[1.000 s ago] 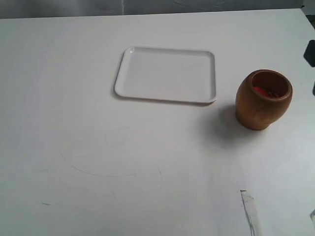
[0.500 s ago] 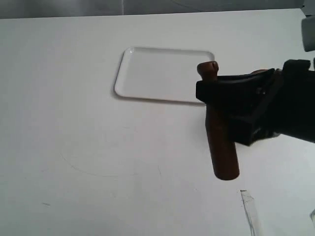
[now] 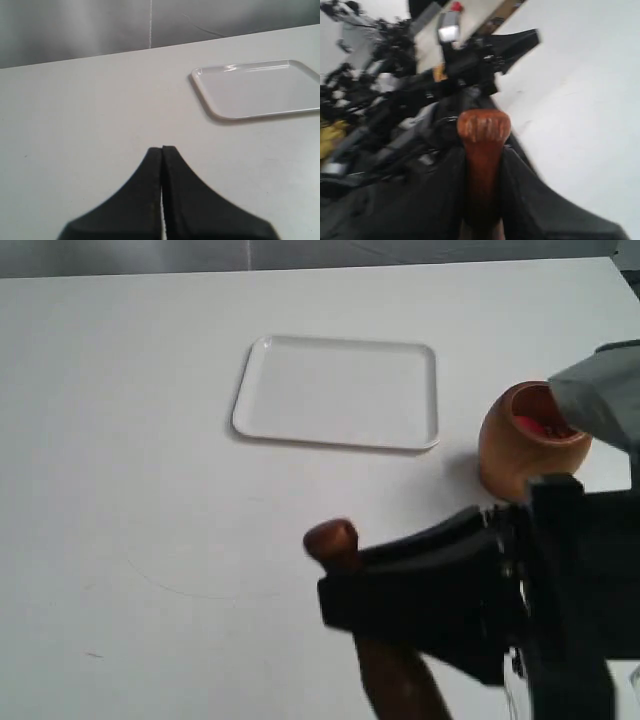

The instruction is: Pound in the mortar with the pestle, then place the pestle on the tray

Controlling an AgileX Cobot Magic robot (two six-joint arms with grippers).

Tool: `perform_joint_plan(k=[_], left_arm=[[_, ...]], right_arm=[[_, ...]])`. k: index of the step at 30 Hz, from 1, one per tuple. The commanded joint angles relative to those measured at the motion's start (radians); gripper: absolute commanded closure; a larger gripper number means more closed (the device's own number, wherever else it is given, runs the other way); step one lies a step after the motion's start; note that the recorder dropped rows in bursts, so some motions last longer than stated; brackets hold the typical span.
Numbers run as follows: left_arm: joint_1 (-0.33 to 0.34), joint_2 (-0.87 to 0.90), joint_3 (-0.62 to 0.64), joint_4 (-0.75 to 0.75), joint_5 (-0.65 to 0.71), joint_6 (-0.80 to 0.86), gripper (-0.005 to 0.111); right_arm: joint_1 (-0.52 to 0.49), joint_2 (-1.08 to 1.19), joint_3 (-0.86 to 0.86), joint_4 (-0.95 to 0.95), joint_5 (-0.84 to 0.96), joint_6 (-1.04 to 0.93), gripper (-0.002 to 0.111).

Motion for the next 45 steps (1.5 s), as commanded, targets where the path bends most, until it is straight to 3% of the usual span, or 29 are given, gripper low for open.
perform_joint_plan(k=[1,6,12,15,18,21,25,27,35,37,41,43,45], left_arm=[[-0.008,-0.001,0.001,-0.007,-0.003,-0.008,0.107],[-0.008,-0.001,0.001,-0.007,-0.003,-0.008,0.107],[-0.008,-0.001,0.001,-0.007,-0.003,-0.008,0.107],[-0.008,-0.001,0.001,-0.007,-0.003,-0.008,0.107],[-0.008,-0.001,0.001,-0.007,-0.003,-0.008,0.107],[-0.008,-0.001,0.001,-0.007,-0.003,-0.008,0.107],[-0.008,-0.001,0.001,-0.007,-0.003,-0.008,0.107],[-0.008,-0.001,0.001,-0.007,-0.003,-0.008,0.107],[-0.008,-0.001,0.001,-0.007,-0.003,-0.008,0.107],[-0.008,-0.001,0.001,-0.007,-0.003,-0.008,0.107],[-0.008,-0.001,0.001,-0.007,-0.003,-0.008,0.107],[-0.008,-0.001,0.001,-0.007,-0.003,-0.008,0.107],[-0.008,-0.001,0.001,-0.007,-0.003,-0.008,0.107]], right_arm=[[-0.002,-0.055,0.001,-0.114,0.432,0.015,0.108],[-0.002,-0.108,0.001,-0.128,0.995,-0.046,0.108],[-0.002,-0.108,0.001,-0.029,1.696,-0.505,0.108],[-0.002,-0.115,0.001,0.032,1.869,-0.642,0.108],[-0.002,-0.160,0.001,0.232,1.652,-0.762,0.108],[-0.002,-0.191,0.001,0.531,1.318,-0.850,0.108],[0.000,-0.196,0.001,1.013,0.896,-1.202,0.108],[0.000,-0.196,0.001,1.063,0.731,-1.346,0.108],[-0.016,-0.177,-0.056,1.097,0.566,-1.751,0.108],[-0.063,-0.157,-0.056,1.279,0.523,-1.873,0.108],[-0.200,-0.068,-0.056,1.844,0.457,-2.298,0.108],[-0.234,-0.016,-0.056,2.114,0.370,-2.484,0.108],[-0.239,0.041,-0.040,2.246,0.222,-2.608,0.108]])
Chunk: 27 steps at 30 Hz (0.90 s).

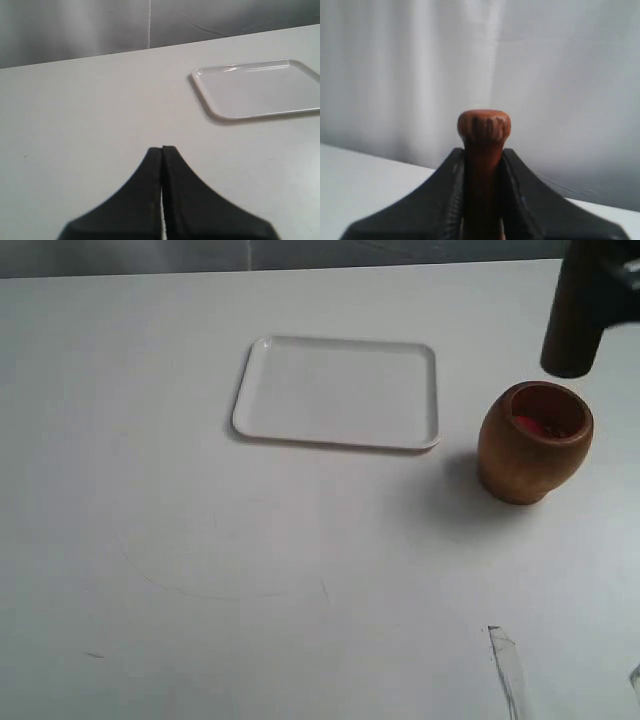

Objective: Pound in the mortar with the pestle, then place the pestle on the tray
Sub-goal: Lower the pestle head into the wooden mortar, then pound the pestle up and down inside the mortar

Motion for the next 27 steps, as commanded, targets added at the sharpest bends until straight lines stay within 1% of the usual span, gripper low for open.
perform_joint_plan(k=[1,3,7,9,10,17,19,22,27], left_arm=[[-0.008,-0.001,0.001,-0.007,-0.003,-0.008,0.107],[-0.008,-0.001,0.001,-0.007,-0.003,-0.008,0.107],[-0.008,-0.001,0.001,-0.007,-0.003,-0.008,0.107],[-0.008,-0.001,0.001,-0.007,-0.003,-0.008,0.107],[-0.008,-0.001,0.001,-0.007,-0.003,-0.008,0.107],[-0.008,-0.001,0.001,-0.007,-0.003,-0.008,0.107],[-0.008,-0.001,0.001,-0.007,-0.003,-0.008,0.107],[-0.008,-0.001,0.001,-0.007,-0.003,-0.008,0.107],[-0.008,-0.001,0.001,-0.007,-0.003,-0.008,0.107]], right_arm=[[-0.028,0.110,0.023,0.357,-0.287,-0.284,0.108],[-0.011,0.160,0.070,0.314,-0.456,-0.220,0.108],[-0.003,0.279,0.189,0.171,-0.773,0.091,0.108],[-0.003,0.344,0.240,0.164,-0.905,0.157,0.108],[-0.003,0.381,0.256,0.155,-0.933,0.172,0.108],[-0.003,0.597,0.272,0.084,-0.933,0.188,0.108],[-0.003,0.648,0.272,0.098,-0.933,0.204,0.108],[-0.003,0.703,0.272,0.174,-0.933,0.190,0.108],[-0.005,0.748,0.272,0.191,-0.933,0.163,0.108]])
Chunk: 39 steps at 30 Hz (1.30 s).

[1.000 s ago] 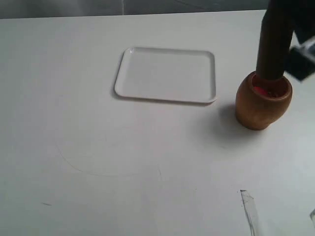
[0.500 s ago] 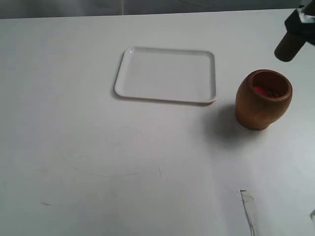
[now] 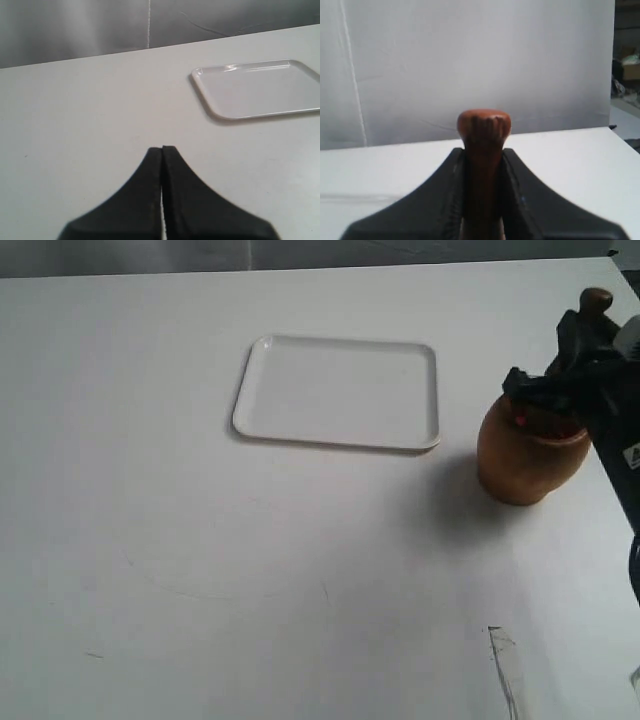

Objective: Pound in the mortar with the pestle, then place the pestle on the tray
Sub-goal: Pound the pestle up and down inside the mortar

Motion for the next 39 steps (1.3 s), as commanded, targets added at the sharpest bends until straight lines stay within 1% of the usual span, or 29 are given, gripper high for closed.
perform_joint_plan(k=[1,6,12,15,18,22,25,29,33,39], left_arm=[[-0.008,-0.001,0.001,-0.007,-0.003,-0.008,0.107],[-0.008,-0.001,0.001,-0.007,-0.003,-0.008,0.107],[-0.008,-0.001,0.001,-0.007,-0.003,-0.008,0.107],[-0.008,-0.001,0.001,-0.007,-0.003,-0.008,0.107],[-0.008,-0.001,0.001,-0.007,-0.003,-0.008,0.107],[-0.008,-0.001,0.001,-0.007,-0.003,-0.008,0.107],[-0.008,-0.001,0.001,-0.007,-0.003,-0.008,0.107],[-0.008,-0.001,0.001,-0.007,-0.003,-0.008,0.107],[-0.008,-0.001,0.001,-0.007,-0.003,-0.008,0.107],[-0.008,-0.001,0.001,-0.007,-0.003,-0.008,0.107]], right_arm=[[0.000,0.022,-0.005,0.005,0.021,-0.029,0.108],[0.000,0.024,-0.016,-0.003,0.021,-0.046,0.108],[0.000,0.196,-0.019,0.019,0.021,-0.029,0.108],[0.000,0.194,-0.019,0.058,0.021,-0.036,0.108],[0.000,0.103,-0.019,0.086,0.021,-0.086,0.108],[0.000,-0.144,-0.019,0.020,0.021,-0.193,0.108],[0.000,-0.312,-0.019,-0.010,0.021,-0.200,0.108],[0.000,-0.426,-0.019,-0.004,0.021,-0.265,0.108],[0.000,-0.403,-0.019,0.001,0.054,-0.281,0.108],[0.000,-0.208,-0.019,-0.004,0.021,-0.201,0.108]])
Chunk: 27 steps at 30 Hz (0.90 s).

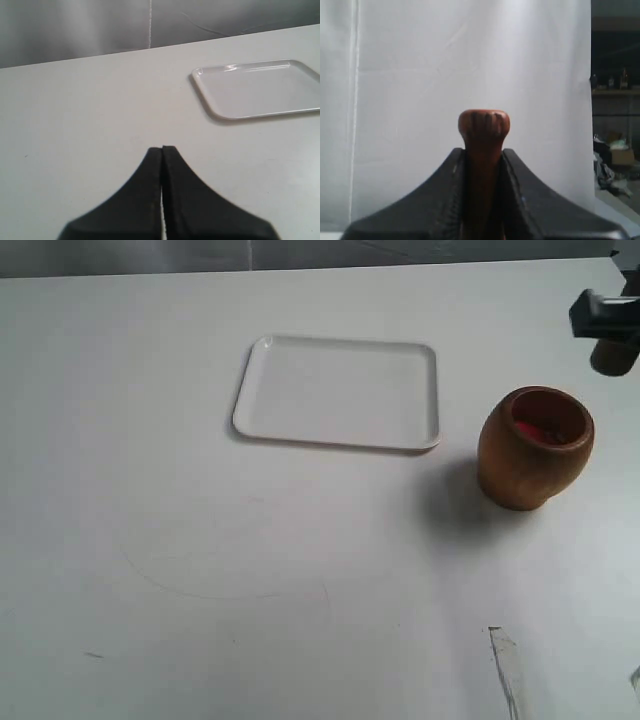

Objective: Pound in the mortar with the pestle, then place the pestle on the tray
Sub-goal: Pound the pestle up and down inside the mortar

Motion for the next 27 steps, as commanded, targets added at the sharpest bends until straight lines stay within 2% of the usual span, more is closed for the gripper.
perform_joint_plan(k=[1,7,11,15,22,27], left_arm=[[-0.008,-0.001,0.001,-0.007,-0.003,-0.008,0.107],[-0.008,-0.001,0.001,-0.007,-0.003,-0.008,0.107],[-0.008,-0.001,0.001,-0.007,-0.003,-0.008,0.107],[-0.008,-0.001,0.001,-0.007,-0.003,-0.008,0.107],[-0.008,-0.001,0.001,-0.007,-0.003,-0.008,0.107],[-0.008,-0.001,0.001,-0.007,-0.003,-0.008,0.107]], right_arm=[[0.000,0.165,0.004,-0.007,-0.016,0.064,0.108],[0.000,0.411,0.004,-0.007,-0.016,0.167,0.108],[0.000,0.443,0.004,0.004,-0.016,0.164,0.108],[0.000,0.308,0.004,0.005,-0.016,0.109,0.108],[0.000,-0.088,0.004,-0.072,-0.016,0.050,0.108],[0.000,-0.175,0.004,-0.050,0.003,-0.021,0.108]])
